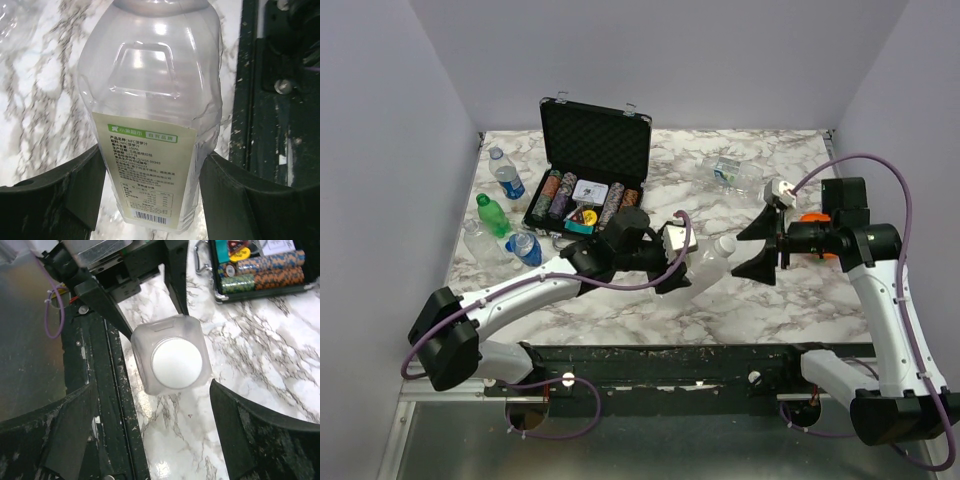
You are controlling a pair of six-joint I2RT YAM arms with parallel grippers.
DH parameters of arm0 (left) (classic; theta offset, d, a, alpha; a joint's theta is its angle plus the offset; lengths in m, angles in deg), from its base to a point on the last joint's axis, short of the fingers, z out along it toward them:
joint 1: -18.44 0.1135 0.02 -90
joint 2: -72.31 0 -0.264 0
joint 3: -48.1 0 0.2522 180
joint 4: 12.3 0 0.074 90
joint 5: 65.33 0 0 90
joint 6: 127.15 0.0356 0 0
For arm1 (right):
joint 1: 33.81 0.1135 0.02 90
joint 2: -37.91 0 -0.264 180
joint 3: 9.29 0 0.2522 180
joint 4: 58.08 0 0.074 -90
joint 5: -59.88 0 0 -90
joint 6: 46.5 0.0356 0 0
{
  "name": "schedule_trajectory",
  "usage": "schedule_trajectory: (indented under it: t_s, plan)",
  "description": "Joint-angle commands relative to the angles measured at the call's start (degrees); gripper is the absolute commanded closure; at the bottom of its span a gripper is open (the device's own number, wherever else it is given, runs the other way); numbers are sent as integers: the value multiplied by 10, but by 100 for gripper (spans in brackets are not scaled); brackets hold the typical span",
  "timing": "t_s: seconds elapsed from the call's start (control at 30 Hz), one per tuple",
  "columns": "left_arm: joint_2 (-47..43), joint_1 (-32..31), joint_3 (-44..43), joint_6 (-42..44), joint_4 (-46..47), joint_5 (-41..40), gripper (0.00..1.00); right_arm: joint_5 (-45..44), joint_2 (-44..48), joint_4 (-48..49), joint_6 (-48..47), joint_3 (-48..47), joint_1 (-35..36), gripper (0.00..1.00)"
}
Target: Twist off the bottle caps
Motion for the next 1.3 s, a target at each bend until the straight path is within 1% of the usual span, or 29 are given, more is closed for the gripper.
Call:
schedule_trajectory:
  t_s: [0.0,0.1,0.17,0.3,0.4,0.57,0.8,0.97,1.07,1.27]
  plan:
    - [-20,-4,-53,55,-160,-114,100,-89,2,57,145,-33,-1,0]
    - [-20,-5,-74,79,-206,-148,100,-123,10,67,177,-43,-1,0]
    - [-21,-8,-82,97,-217,-168,100,-143,18,86,211,-39,-1,0]
    - [-25,-19,-82,126,-204,-201,100,-153,11,92,235,-36,-1,0]
    - [-22,-35,-77,143,-189,-238,100,-140,-4,78,240,-43,-1,0]
    - [-25,-55,-58,149,-171,-291,100,-132,-27,45,240,-63,-1,0]
    - [-43,-66,-19,146,-151,-285,100,-118,-50,32,236,-62,-1,0]
    - [-51,-70,-12,145,-148,-281,100,-142,-68,20,226,-72,4,0]
    - [-51,-70,-12,142,-147,-276,100,-166,-83,18,223,-83,26,1]
    - [-39,-71,-18,133,-151,-276,100,-202,-134,10,222,-113,95,1]
